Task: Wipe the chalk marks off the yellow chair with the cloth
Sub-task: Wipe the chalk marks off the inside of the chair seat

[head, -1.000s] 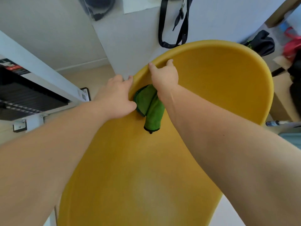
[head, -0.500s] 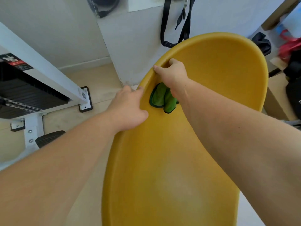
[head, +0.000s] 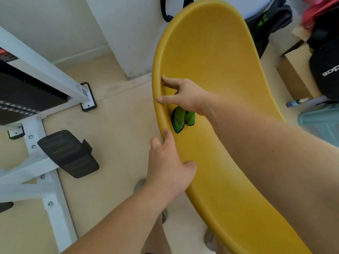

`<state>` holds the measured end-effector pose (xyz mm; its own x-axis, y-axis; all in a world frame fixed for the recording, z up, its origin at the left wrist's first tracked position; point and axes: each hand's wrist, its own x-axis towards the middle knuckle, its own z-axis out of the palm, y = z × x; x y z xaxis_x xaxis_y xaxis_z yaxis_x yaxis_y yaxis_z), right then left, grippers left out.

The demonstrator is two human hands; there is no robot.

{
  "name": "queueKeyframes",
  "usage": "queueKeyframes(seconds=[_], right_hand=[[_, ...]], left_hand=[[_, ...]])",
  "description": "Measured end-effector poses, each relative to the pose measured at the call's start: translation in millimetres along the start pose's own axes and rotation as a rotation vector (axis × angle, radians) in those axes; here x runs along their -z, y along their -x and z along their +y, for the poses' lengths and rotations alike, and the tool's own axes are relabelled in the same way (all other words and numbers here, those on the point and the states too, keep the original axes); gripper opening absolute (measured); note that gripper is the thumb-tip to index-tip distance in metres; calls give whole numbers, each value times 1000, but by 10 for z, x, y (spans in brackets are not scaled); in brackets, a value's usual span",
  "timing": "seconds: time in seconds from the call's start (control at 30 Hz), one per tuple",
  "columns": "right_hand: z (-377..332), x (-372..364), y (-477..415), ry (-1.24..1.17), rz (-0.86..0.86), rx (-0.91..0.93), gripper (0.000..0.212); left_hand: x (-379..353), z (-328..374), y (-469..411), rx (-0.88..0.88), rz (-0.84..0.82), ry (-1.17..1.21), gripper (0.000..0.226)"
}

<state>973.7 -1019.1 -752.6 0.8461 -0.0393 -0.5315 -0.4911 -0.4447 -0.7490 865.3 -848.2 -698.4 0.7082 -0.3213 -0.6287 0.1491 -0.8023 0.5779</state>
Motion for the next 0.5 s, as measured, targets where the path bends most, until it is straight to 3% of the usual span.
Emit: queueKeyframes(seconds=[0.13, 0.2, 0.23, 0.3, 0.37, 0.5], right_hand=[[292, -47, 651, 43, -83, -60, 73], [445, -75, 1002, 2, -54, -102, 66], [517, -80, 1187, -27, -35, -127, 62], [641, -92, 1562, -54, -16, -171, 56], [726, -173, 1874, -16, -25, -199, 56], [769, -668, 2184, 351, 70, -66, 67]], left_hand=[[-247, -116, 410, -1, -182, 82, 94], [-160, -249, 514, -46, -277, -19, 83], [-68, -313, 508, -105, -278, -130, 76], [151, -368, 365, -333, -124, -349, 60], [350, -323, 126, -581, 14, -628, 59], [500, -118, -378, -746, -209, -1193, 94]])
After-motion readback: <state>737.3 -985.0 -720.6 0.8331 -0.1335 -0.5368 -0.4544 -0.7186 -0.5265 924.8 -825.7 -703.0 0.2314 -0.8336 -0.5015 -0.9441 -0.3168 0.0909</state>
